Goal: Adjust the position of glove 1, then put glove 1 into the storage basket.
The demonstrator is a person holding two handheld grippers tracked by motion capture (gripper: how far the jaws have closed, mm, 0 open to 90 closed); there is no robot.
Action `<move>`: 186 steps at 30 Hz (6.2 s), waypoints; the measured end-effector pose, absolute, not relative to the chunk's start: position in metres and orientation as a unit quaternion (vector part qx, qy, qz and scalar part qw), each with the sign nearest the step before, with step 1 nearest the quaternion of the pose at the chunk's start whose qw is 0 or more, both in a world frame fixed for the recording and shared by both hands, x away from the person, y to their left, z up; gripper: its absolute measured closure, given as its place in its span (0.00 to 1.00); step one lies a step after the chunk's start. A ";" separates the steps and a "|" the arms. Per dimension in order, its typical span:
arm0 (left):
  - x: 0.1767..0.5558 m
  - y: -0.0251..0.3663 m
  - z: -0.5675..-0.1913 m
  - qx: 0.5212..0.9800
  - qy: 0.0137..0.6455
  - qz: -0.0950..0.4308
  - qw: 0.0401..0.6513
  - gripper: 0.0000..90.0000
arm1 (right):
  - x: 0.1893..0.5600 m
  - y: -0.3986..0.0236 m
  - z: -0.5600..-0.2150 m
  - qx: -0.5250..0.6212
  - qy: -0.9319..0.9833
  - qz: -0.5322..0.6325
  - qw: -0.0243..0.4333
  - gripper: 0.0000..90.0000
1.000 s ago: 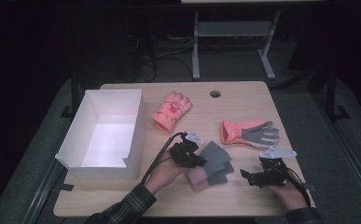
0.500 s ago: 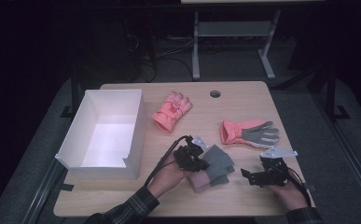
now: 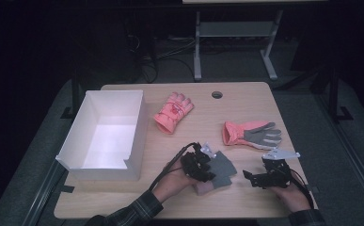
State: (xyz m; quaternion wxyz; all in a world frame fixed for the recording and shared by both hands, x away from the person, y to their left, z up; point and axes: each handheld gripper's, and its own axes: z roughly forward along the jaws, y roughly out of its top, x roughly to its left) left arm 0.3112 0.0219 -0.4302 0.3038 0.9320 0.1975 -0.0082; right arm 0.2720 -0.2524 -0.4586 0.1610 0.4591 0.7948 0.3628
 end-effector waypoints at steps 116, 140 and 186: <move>0.357 0.206 -0.294 0.827 0.351 0.039 0.438 0.72 | 0.275 -0.248 -0.460 0.460 0.796 0.362 0.157 0.06; 0.367 0.312 -0.315 0.764 0.486 0.120 0.406 0.72 | 0.289 -0.232 -0.459 0.434 0.810 0.366 0.144 0.06; 0.413 0.326 -0.416 0.780 0.570 0.127 0.226 0.41 | 0.287 -0.234 -0.459 0.435 0.809 0.368 0.141 0.06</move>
